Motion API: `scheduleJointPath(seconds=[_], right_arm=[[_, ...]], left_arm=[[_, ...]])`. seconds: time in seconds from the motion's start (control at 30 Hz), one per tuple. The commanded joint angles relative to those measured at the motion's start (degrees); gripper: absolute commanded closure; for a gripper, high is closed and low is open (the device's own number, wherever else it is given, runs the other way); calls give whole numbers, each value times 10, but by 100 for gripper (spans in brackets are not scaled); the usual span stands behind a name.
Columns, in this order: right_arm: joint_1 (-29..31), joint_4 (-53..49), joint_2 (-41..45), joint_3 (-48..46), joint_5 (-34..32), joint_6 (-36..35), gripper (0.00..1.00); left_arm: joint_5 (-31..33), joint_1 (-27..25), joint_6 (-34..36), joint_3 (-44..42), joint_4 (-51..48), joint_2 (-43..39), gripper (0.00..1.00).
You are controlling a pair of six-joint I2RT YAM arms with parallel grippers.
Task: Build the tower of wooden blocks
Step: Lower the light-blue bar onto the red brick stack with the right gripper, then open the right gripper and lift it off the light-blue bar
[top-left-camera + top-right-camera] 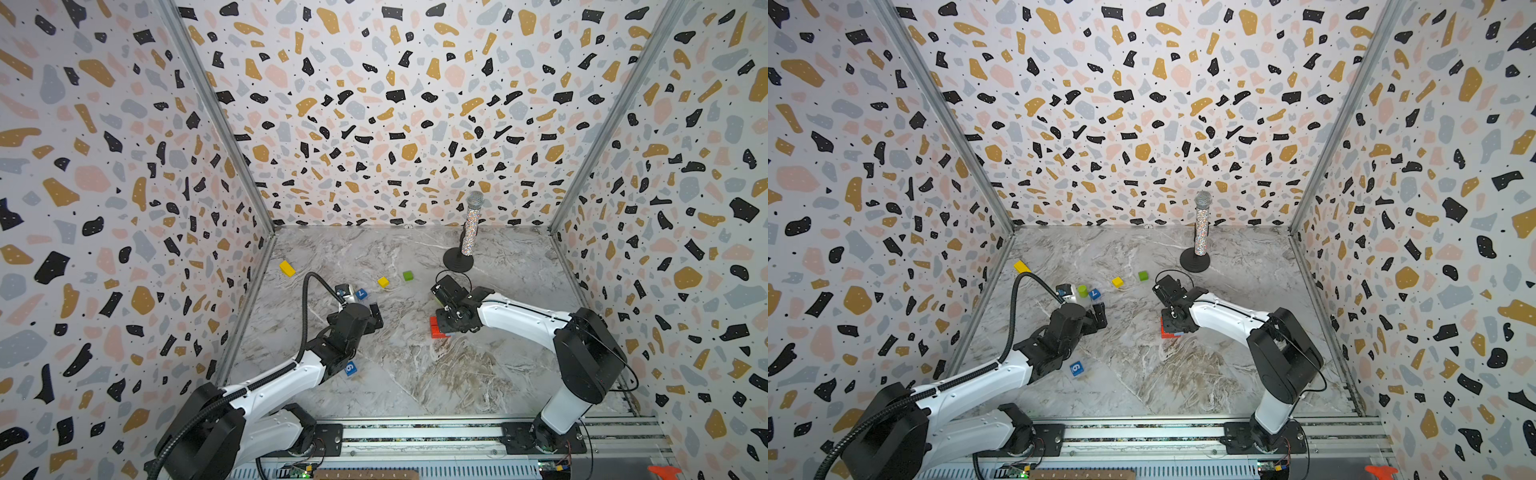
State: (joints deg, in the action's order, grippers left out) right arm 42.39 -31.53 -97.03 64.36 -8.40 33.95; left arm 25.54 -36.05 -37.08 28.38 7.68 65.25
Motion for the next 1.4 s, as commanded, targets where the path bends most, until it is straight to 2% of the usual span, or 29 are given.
scheduleJointPath(seconds=[0.0,0.63,0.73,0.97,1.2,1.37], right_arm=[[2,-9,-3,27,-6,-6,74],[2,-5,-12,30,-6,-10,73],[2,-6,-14,32,1,-13,67],[2,-7,-7,34,2,-17,41],[1,-12,16,52,-6,-33,37],[-37,-9,32,70,26,-56,38]], left_arm=[[0,2,-2,-5,13,-6,0],[-1,3,-1,-4,14,1,0],[-1,3,2,-5,14,1,0],[-13,3,24,0,11,4,0],[-1,3,29,-2,8,4,0],[17,3,33,-3,0,1,0]])
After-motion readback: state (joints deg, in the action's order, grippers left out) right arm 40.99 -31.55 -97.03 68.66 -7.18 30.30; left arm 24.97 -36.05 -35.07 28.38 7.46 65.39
